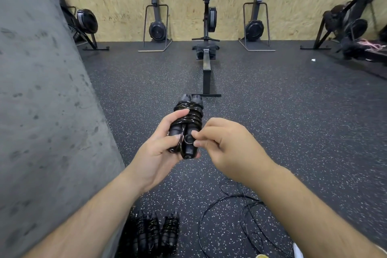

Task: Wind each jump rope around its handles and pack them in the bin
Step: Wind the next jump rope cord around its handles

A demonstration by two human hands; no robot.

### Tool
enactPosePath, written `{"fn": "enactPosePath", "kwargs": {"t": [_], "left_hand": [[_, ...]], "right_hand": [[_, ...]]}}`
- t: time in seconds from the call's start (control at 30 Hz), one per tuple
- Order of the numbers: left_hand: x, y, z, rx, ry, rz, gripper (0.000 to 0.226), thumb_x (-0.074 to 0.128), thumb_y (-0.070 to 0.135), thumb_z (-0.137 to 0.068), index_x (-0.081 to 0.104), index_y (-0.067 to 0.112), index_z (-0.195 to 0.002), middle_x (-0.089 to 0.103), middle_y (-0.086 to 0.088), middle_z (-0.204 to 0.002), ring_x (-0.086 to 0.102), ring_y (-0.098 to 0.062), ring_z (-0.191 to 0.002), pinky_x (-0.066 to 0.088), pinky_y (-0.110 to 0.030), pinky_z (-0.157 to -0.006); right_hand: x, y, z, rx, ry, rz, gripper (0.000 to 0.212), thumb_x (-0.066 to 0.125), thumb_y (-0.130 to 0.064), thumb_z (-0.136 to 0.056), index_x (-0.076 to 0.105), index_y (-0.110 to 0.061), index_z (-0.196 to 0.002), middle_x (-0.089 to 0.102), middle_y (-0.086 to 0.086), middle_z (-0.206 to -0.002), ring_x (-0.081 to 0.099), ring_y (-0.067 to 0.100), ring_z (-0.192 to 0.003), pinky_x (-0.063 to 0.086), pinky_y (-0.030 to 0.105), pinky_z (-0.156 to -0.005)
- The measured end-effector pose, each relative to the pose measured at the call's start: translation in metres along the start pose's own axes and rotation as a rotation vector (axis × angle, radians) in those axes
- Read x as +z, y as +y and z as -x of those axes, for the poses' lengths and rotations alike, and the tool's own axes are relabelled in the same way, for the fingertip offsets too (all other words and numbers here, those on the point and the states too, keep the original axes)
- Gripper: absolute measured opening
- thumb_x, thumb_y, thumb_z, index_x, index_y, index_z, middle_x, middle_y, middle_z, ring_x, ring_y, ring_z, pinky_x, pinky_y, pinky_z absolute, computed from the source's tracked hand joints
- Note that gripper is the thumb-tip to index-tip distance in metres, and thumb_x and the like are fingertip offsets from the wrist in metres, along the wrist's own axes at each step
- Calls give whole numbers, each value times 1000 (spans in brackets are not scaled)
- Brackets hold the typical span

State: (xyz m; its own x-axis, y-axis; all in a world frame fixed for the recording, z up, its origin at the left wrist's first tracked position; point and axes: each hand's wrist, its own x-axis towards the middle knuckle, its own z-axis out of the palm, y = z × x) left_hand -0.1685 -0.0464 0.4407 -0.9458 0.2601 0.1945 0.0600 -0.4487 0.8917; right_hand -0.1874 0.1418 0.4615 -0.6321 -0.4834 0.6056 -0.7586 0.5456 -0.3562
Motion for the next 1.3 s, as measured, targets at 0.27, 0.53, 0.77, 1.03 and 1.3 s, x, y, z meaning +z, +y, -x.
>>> {"fn": "enactPosePath", "kwargs": {"t": [0.27, 0.53, 0.77, 1.03, 1.3], "left_hand": [[6, -1, 0, 35, 44, -110, 59, 40, 4, -81, 52, 17, -138, 65, -15, -125, 63, -24, -94, 56, -41, -77], [7, 0, 2, 69, 40, -134, 58, 39, 9, -82, 52, 17, -138, 61, -19, -135, 60, -27, -114, 54, -41, -88], [11, -3, 3, 87, 41, -156, 51, 41, 10, -85, 54, 14, -134, 65, -14, -127, 64, -18, -102, 52, -26, -79], [5, -1, 5, 104, 105, -152, 46, 44, 14, -91, 56, 21, -135, 60, -16, -137, 58, -34, -122, 45, -48, -100], [7, -10, 6, 98, 108, -206, 43, 49, 14, -91, 56, 21, -134, 59, -17, -137, 58, -29, -120, 46, -42, -98]], "right_hand": [[11, -10, 6, 43, 104, 6, 12, 63, -18, -91, 69, -13, -83, 47, -12, -78, 52, 13, -69, 43, 31, -61], [23, -21, 9, 126, 258, -85, 13, 67, -22, -92, 75, -17, -100, 51, -9, -84, 51, 6, -75, 43, 23, -65], [32, -31, 7, 298, 350, -215, 3, 73, -19, -88, 72, -18, -85, 43, -17, -86, 51, 2, -72, 41, 12, -67], [27, -29, 2, 232, 265, -389, 15, 71, -9, -89, 73, -21, -99, 58, -5, -90, 60, 16, -75, 52, 26, -67], [31, -24, 1, 339, 302, -318, 13, 72, -17, -86, 63, -25, -84, 59, -10, -75, 55, 13, -65, 50, 33, -63]]}}
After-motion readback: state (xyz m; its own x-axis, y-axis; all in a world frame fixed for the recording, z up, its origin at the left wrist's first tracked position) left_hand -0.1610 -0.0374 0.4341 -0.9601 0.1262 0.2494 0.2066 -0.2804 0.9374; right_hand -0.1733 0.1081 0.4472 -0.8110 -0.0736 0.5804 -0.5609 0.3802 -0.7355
